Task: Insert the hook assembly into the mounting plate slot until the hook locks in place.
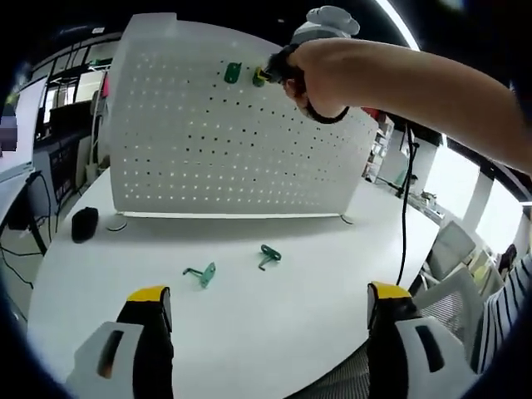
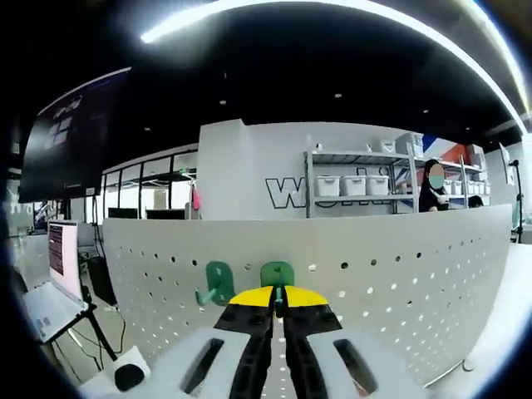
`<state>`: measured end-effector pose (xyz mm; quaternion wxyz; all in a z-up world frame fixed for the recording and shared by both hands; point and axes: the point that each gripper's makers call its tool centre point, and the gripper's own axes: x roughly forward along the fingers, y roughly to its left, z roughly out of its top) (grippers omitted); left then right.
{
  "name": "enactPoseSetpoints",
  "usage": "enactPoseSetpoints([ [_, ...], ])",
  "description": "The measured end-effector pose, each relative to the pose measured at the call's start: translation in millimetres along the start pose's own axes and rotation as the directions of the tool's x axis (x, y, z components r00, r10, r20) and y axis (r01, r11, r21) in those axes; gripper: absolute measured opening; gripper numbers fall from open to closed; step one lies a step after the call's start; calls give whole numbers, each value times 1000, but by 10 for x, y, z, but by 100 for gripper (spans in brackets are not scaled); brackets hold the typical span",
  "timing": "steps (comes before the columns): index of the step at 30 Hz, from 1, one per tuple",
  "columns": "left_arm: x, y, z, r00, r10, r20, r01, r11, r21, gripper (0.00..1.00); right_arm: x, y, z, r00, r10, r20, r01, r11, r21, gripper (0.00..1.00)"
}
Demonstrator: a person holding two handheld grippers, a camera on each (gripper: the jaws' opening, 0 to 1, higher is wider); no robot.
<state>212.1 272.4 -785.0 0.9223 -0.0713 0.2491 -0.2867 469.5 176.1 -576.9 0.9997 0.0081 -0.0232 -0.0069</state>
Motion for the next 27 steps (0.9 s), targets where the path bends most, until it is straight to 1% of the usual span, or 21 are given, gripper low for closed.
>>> enactPoseSetpoints([
  [3,1,-7,8,1000,-2,4,2,1000,2,100,6,26,-7,1000,-5,-4,5,1000,-20,0],
  [7,-6,7,12,1000,1,7,-1,1000,-7,100,24,-9,-8,1000,-29,-6,29,1000,-14,0],
  [8,-13,15,24,1000,4,13,-4,1000,-9,100,36,-25,-14,999,-33,-8,34,999,23,0],
  [10,-17,23,30,1000,6,17,-6,1000,-13,100,55,-48,11,999,-40,1,40,999,16,0],
  [11,-18,29,30,1000,9,18,-8,1000,-16,100,68,-31,-2,999,-38,-8,38,999,27,0],
  [14,-18,33,38,1000,10,22,-10,1000,-19,99,53,-28,5,999,-45,-7,45,999,20,0],
  [19,-13,33,42,1000,10,23,-9,1000,-20,99,43,-8,-36,998,-55,-32,55,998,23,0],
  [22,-10,32,36,1000,9,19,-9,1000,-20,99,43,0,-23,996,-72,-51,74,997,32,0],
  [23,-10,31,36,1000,8,19,-8,1000,-20,99,78,0,-29,995,-77,-56,79,996,36,0],
  [27,-12,34,34,1000,10,17,-9,1000,-20,99,81,-6,-51,995,-80,-60,83,996,42,0],
])
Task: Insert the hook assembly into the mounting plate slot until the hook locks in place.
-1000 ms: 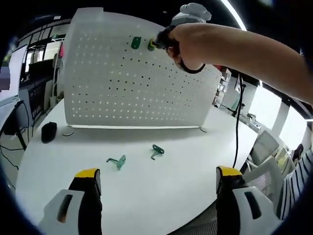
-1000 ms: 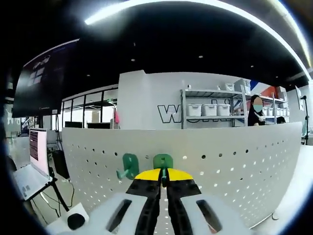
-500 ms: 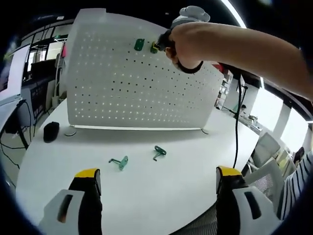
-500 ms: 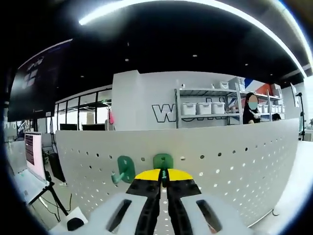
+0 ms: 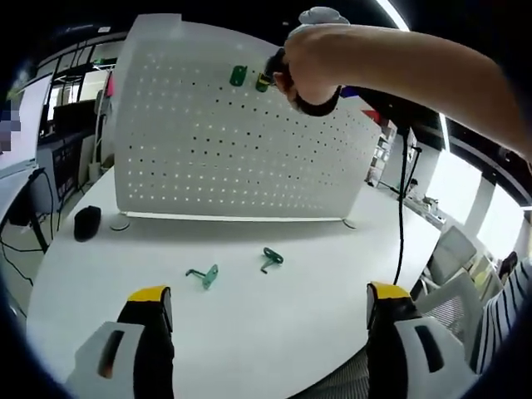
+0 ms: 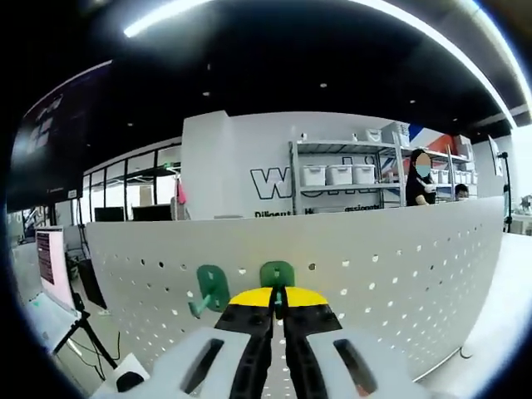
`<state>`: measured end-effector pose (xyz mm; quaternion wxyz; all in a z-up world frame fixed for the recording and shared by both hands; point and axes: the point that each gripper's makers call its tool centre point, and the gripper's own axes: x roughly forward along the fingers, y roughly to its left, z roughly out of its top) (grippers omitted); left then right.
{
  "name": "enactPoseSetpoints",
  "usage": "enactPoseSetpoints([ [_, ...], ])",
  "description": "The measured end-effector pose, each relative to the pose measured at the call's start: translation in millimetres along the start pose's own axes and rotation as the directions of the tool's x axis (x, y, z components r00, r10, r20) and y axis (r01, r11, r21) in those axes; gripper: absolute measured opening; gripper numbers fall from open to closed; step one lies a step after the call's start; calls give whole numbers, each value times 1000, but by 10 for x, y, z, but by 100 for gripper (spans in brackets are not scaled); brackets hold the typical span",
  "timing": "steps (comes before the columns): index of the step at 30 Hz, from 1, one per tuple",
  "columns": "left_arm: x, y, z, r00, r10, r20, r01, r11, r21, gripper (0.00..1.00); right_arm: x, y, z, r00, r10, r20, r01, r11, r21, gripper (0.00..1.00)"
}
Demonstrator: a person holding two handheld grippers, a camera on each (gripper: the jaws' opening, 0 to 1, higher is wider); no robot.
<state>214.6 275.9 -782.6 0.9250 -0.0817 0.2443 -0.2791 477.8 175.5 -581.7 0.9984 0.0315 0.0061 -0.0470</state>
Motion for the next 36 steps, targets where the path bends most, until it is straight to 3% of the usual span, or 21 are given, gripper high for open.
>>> enactPoseSetpoints([
  [9,-8,10,3,1000,4,2,-4,1000,-4,99,-29,-12,-10,999,10,-30,-10,1000,-16,1],
  [16,-13,32,2,1000,12,2,-12,1000,-7,98,-72,8,67,999,37,-35,-37,999,16,13],
  [21,-14,37,-5,1000,17,-1,-17,1000,-3,98,-142,4,149,997,67,-30,-66,998,7,17],
  [25,-12,40,-13,1000,18,-5,-18,1000,-2,98,-157,-52,190,995,97,-20,-96,995,40,23],
  [30,-19,37,-29,1000,24,-11,-24,1000,5,97,-258,-190,127,992,124,-31,-125,992,-17,24],
  [33,-22,29,-36,1000,22,-14,-22,1000,10,97,-361,-308,94,988,153,-34,-152,988,12,31],
  [34,-22,23,-43,1000,20,-18,-20,1000,11,97,-386,-282,137,982,189,-7,-188,981,47,30],
  [36,-23,26,-46,1000,23,-20,-22,1000,17,97,-479,-426,151,981,192,-16,-192,981,11,24],
])
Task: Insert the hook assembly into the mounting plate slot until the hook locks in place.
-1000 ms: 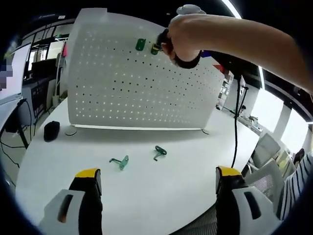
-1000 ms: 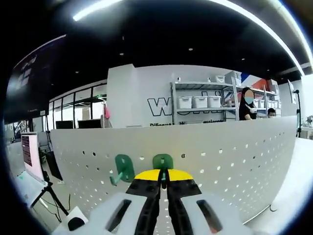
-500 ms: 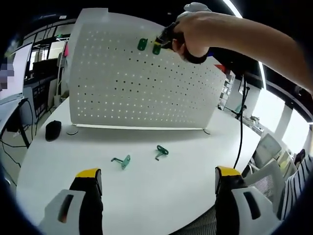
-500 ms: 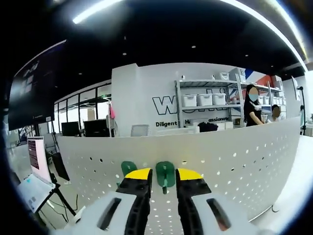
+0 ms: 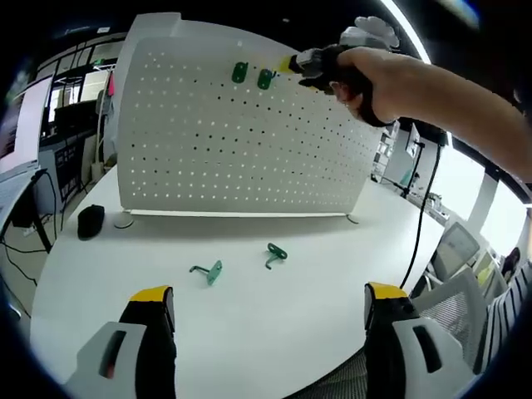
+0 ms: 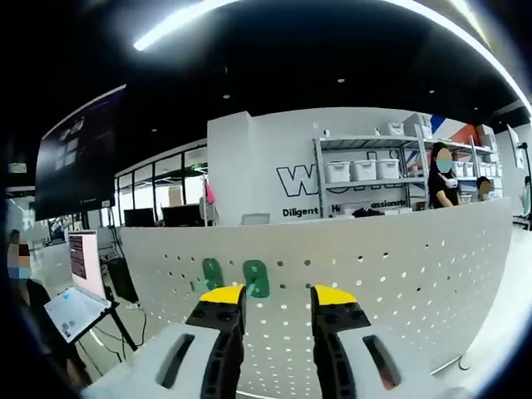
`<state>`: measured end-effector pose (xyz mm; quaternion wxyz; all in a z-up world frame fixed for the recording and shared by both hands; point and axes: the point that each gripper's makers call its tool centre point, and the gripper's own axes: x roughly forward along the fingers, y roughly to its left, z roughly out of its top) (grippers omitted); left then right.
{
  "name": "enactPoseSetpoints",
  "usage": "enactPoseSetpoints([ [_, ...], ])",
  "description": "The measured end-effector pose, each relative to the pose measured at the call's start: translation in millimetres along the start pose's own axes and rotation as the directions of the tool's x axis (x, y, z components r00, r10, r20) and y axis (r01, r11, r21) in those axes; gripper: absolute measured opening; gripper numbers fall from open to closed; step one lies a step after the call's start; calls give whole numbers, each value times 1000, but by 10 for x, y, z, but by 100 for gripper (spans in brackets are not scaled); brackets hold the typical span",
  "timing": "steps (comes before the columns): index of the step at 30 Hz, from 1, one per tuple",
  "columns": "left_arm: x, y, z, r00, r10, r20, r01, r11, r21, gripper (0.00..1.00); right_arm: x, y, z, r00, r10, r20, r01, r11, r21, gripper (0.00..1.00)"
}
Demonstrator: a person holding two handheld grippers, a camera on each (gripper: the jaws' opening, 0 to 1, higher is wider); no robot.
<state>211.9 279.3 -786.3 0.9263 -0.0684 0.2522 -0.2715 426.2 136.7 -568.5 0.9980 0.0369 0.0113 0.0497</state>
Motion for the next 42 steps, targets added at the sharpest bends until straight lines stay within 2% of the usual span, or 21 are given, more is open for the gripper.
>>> enactPoseSetpoints([
  [3,-6,-3,3,1000,1,2,-1,1000,-2,96,-141,-111,45,1000,20,17,-20,1000,-12,25],
  [6,-8,-1,2,1000,2,1,-2,1000,1,96,-258,-234,8,1000,15,8,-14,996,-83,25],
  [8,-11,-2,4,1000,2,2,-2,1000,3,96,-337,-304,-46,1000,15,1,-14,996,-87,25],
  [20,-16,-2,-4,1000,5,-3,-5,1000,19,95,-745,-574,-585,993,2,-119,-23,984,-177,25],
  [22,-17,-6,-14,1000,4,-8,-4,1000,21,95,-817,-613,-706,988,4,-156,-36,979,-203,25],
  [23,-16,-6,-15,1000,3,-9,-3,1000,20,95,-865,-656,-789,983,-3,-186,-43,970,-240,25],
  [27,-13,-10,-26,1000,2,-15,-1,1000,20,95,-982,-741,-944,973,7,-232,-62,971,-231,25],
  [32,-12,-18,-26,1000,1,-15,-1,1000,24,94,-1181,-832,-1158,954,24,-300,-105,961,-257,26],
  [34,-11,-15,-31,1000,2,-18,-1,1000,24,94,-1250,-872,-1242,947,28,-320,-118,957,-266,26],
  [38,-34,52,-12,1000,17,-4,-17,1000,-19,94,-1384,-985,-1345,936,18,-352,-107,966,-233,29],
  [42,-45,71,7,1000,23,9,-22,999,-34,91,-1525,-1061,-1417,933,9,-360,-118,952,-283,31],
])
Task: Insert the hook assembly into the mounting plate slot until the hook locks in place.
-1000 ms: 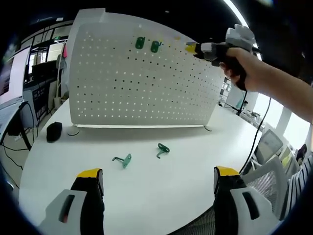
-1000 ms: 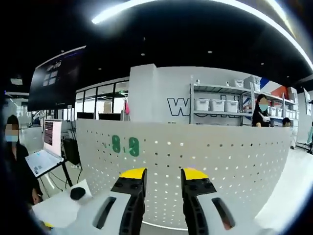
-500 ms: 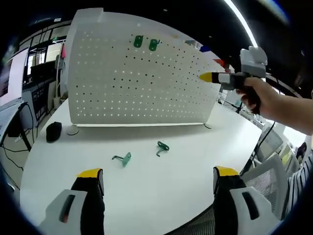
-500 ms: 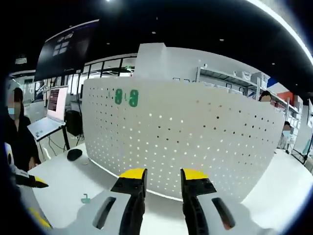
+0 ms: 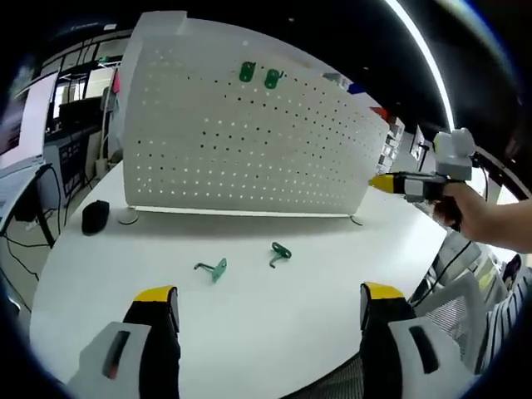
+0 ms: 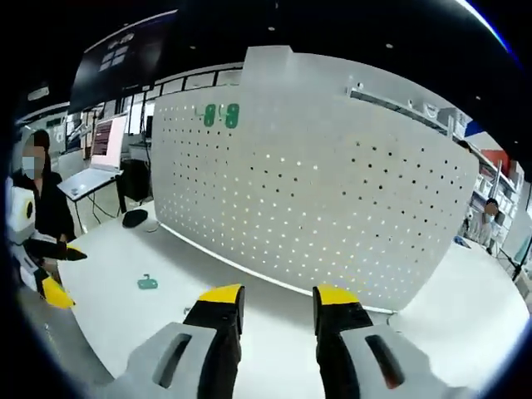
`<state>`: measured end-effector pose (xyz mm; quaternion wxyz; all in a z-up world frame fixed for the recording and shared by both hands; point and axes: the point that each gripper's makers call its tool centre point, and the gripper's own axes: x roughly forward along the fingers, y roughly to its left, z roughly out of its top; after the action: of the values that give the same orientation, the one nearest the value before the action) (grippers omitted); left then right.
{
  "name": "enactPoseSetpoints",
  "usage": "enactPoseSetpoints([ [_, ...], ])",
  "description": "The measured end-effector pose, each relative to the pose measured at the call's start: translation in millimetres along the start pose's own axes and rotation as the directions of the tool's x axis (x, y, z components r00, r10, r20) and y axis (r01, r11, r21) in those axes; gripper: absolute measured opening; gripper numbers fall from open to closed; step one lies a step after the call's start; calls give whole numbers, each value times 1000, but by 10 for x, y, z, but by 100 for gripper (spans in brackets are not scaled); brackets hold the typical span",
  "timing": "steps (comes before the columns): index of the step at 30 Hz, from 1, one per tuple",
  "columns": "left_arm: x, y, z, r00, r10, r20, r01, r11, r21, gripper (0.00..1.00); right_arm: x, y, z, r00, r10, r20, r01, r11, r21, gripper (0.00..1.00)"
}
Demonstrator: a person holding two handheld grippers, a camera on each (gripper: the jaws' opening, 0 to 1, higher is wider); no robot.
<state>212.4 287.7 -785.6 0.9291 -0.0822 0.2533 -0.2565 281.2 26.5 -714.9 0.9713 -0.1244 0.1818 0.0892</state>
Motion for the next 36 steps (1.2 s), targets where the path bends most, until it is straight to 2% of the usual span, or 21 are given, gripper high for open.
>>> enactPoseSetpoints([
  [4,6,-12,-12,1000,-1,-5,1,1000,-2,92,-122,-5,-182,999,12,-34,-12,1000,20,36],
  [10,25,-59,-60,999,-14,-30,15,1000,21,92,-285,105,-543,993,50,-109,-51,999,-2,43],
  [14,30,-64,-75,999,-16,-36,17,1000,25,93,-402,166,-721,987,68,-147,-71,997,-13,47],
  [17,36,-82,-70,999,-21,-36,22,999,39,92,-474,231,-833,982,83,-171,-87,996,-14,51],
  [20,54,-130,-92,998,-31,-50,34,998,57,93,-538,386,-972,972,114,-204,-119,993,-13,57],
  [25,66,-182,-119,997,-43,-67,49,994,97,94,-578,487,-1044,965,137,-225,-141,990,-3,62],
  [28,88,-230,-135,995,-56,-83,64,992,105,92,-587,461,-1003,970,128,-205,-124,992,33,66],
  [32,117,-343,-177,989,-95,-115,111,984,139,90,-605,486,-1041,968,136,-212,-132,991,34,69],
  [36,150,-416,-176,985,-119,-123,138,976,168,87,-619,533,-1096,964,151,-217,-148,989,28,70],
])
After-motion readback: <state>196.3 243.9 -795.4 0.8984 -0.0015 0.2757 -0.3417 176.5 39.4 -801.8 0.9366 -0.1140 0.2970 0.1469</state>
